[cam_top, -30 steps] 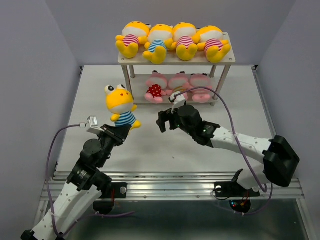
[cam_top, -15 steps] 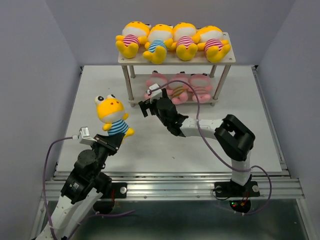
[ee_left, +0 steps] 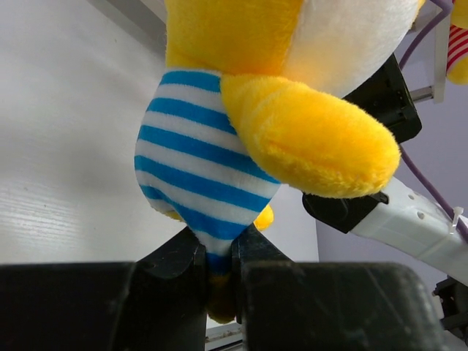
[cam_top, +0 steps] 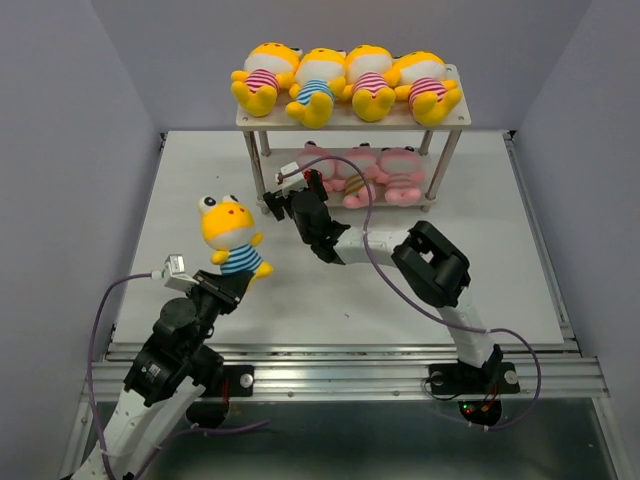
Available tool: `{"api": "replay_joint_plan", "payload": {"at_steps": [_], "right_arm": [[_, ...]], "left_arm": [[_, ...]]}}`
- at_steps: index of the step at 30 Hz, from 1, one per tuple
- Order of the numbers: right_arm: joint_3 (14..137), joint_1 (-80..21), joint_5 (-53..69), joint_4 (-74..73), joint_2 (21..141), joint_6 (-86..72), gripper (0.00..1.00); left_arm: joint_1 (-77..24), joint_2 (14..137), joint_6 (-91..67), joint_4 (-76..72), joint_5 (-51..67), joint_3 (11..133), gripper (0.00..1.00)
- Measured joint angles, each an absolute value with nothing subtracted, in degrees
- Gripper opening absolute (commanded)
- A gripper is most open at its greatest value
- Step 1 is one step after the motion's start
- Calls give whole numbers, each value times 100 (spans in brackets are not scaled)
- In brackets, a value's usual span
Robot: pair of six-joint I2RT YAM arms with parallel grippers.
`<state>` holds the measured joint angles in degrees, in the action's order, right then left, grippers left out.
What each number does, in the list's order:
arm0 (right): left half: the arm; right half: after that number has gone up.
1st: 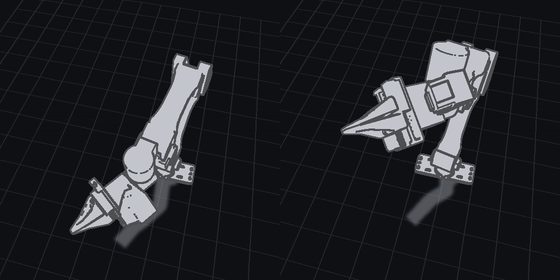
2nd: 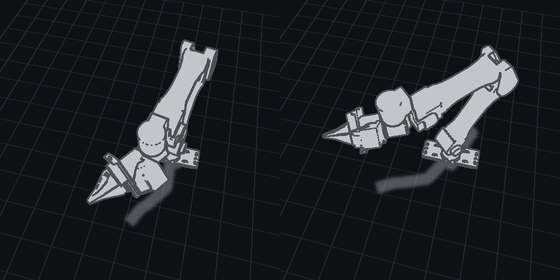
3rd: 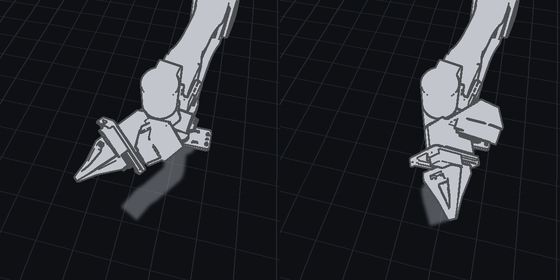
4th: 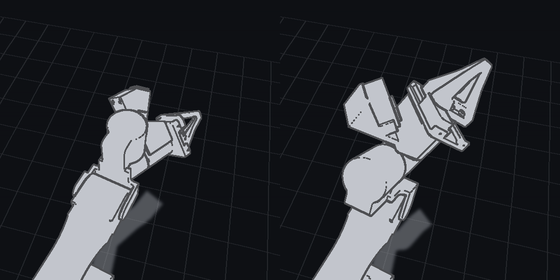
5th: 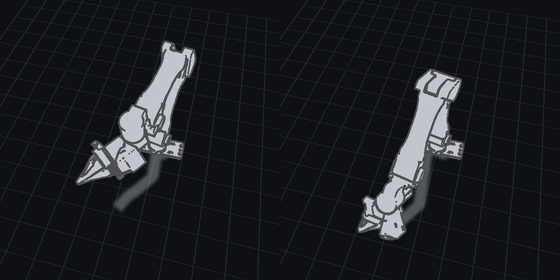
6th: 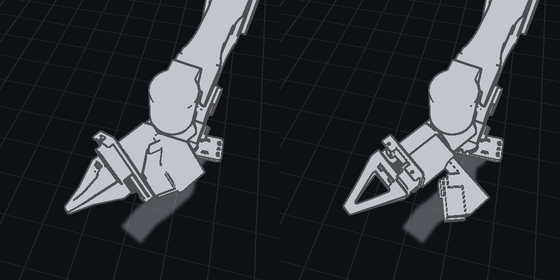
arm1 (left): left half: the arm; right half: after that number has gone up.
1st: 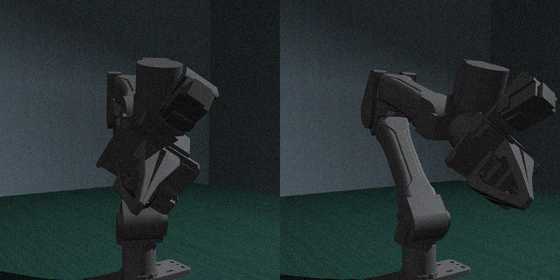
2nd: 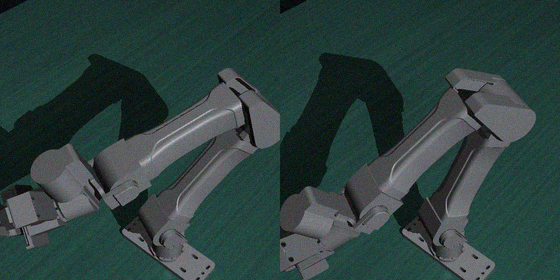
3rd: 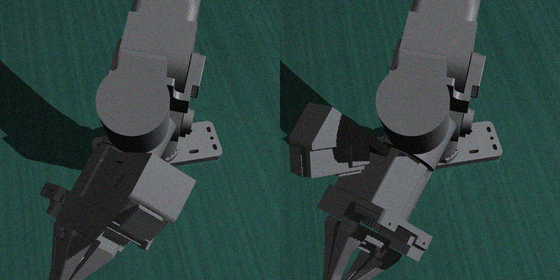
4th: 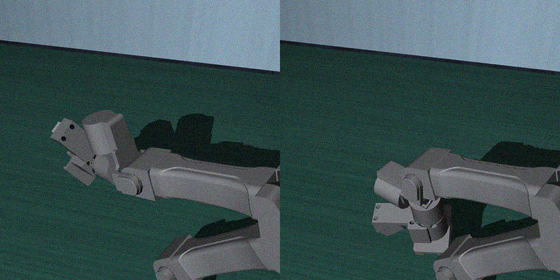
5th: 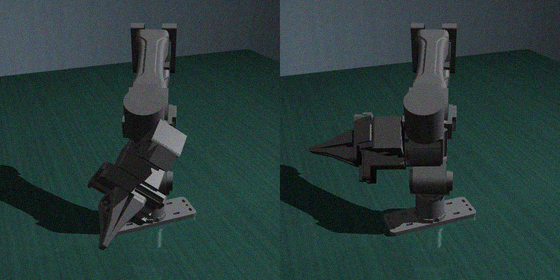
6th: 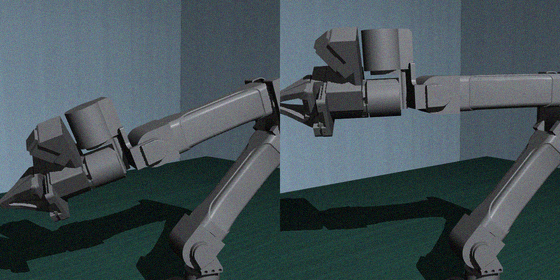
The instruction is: Place and organize the stuffed toys onto the shelf
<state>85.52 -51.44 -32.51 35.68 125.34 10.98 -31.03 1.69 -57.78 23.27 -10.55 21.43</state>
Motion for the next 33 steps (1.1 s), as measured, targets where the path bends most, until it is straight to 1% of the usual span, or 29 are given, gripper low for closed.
{"api": "replay_joint_plan", "payload": {"at_steps": [9,28,33], "right_arm": [[8523,-5052,-3468,3557,12595,1072,100],[7964,-4646,-3448,3535,12335,921,100],[7883,-4641,-3009,3264,12121,781,100]], "left_arm": [[-3103,169,-5778,2355,-1050,2143,0],[-3103,440,-5747,2257,-921,2143,0],[-3103,637,-5732,2102,-869,2143,0]]}}
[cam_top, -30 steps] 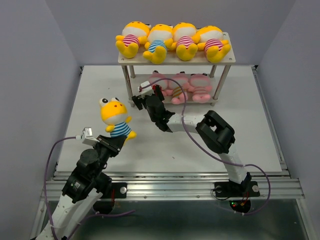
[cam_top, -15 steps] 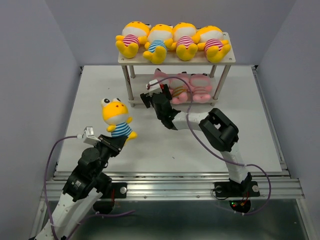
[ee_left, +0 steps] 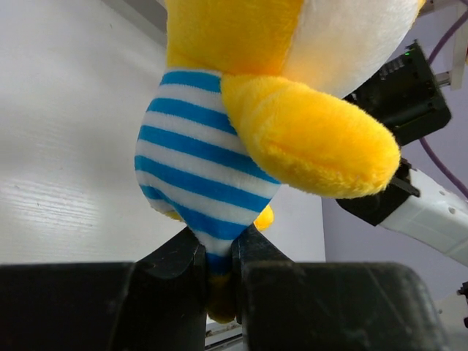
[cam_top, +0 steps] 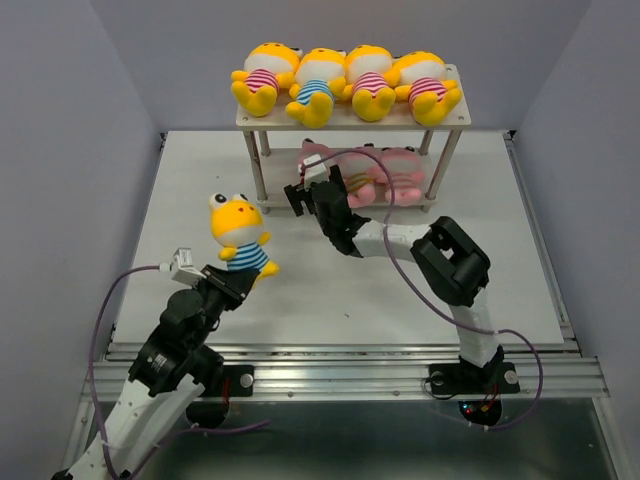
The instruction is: Place and organize the stuffed toys onto the shelf
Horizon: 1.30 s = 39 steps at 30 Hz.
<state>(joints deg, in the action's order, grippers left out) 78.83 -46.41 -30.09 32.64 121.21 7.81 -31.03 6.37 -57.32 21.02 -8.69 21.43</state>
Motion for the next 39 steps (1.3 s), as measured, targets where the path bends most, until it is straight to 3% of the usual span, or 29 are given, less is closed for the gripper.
{"api": "replay_joint_plan", "payload": {"at_steps": [12,21,26,39], "right_arm": [[7022,-4641,-1789,3107,9642,296,100],[5019,-4641,-2244,2952,7603,-222,100],[4294,-4641,-2622,2685,6740,-460,100],[3798,-4641,-3385,2392,5680,-519,100]], "left_arm": [[-3103,2263,-5205,1476,-775,2287,0],[-3103,4541,-3892,1205,-1044,3726,0],[-3103,5076,-3341,1020,-1286,4176,0],[-3103,6608,-2947,368,-1708,5137,0]]}}
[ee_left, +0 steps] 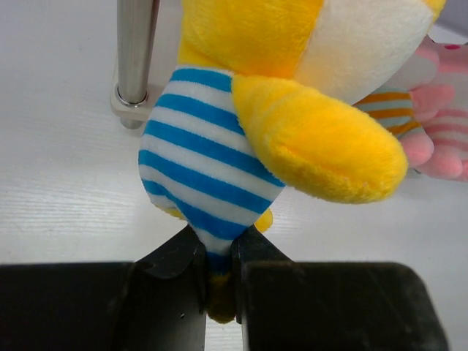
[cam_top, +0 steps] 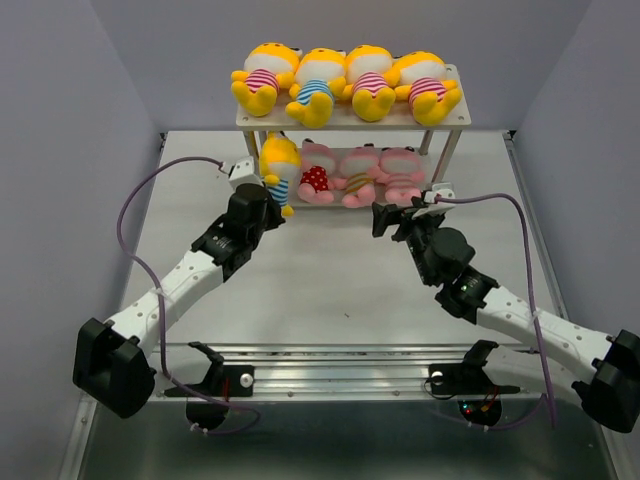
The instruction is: Place and organize the stuffed toys onto the shelf
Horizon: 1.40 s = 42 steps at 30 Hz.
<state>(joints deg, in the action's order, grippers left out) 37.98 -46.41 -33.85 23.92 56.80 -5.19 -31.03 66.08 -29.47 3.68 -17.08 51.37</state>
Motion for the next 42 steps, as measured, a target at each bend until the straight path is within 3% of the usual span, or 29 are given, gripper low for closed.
{"api": "replay_joint_plan", "payload": {"at_steps": [16,34,42], "right_arm": [[3726,-4641,-3673,2259,5555,-502,100],[3651,-4641,-3885,2231,5524,-386,100],[3651,-4641,-3905,2231,5577,-362,100]], "left_arm": [[-3103,7909,-2974,-165,-2475,5721,0],[-2687,8779,-2851,-666,-2244,5964,0],[-2639,9074,-2836,-749,-2126,6005,25]]}}
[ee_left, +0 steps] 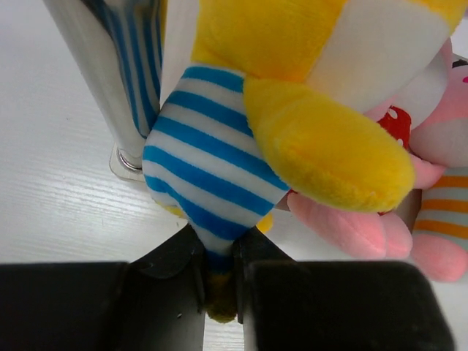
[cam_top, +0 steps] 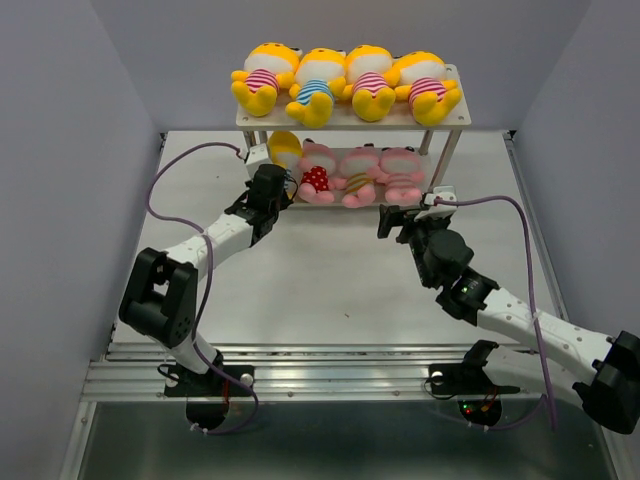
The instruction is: Place and organize the stuffed toys onto the shelf
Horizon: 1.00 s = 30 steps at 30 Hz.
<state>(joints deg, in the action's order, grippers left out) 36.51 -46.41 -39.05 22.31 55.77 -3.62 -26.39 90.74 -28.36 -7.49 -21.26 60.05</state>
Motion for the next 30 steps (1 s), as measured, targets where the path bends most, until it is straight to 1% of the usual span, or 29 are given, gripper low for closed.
{"api": "replay_joint_plan", "payload": {"at_steps": [1,3,4,9,17,20,26,28,29,30], "right_arm": [[3651,-4641,-3905,2233,5588,-362,100],[3651,-4641,-3907,2228,5596,-360,100],[3651,-4641,-3907,2228,5596,-362,100],[3651,-4641,-3929,2231,5596,-362,100],[3649,-4641,-3927,2231,5570,-366,100],[3647,-4641,-3927,2231,5542,-368,100],[3579,-4641,-3892,2204,5435,-460,100],[3573,-4641,-3868,2093,5356,-548,100],[3573,-4641,-3857,2025,5308,-607,100],[3573,-4641,-3837,1949,5240,-661,100]], "left_arm": [[-2639,9080,-2849,-746,-2115,6010,28],[-2635,9078,-2867,-746,-2088,6010,30],[-2630,9078,-2891,-749,-2064,6010,37],[-2613,9050,-2950,-746,-2016,6010,51],[-2613,8774,-2985,-698,-1979,6010,52],[-2613,8619,-3004,-672,-1920,6010,54],[-2615,7940,-3105,-644,-1634,5793,85],[-2615,7618,-3135,-611,-1540,5642,87],[-2615,7456,-3157,-580,-1500,5551,94],[-2615,7295,-3173,-556,-1461,5472,96]]}}
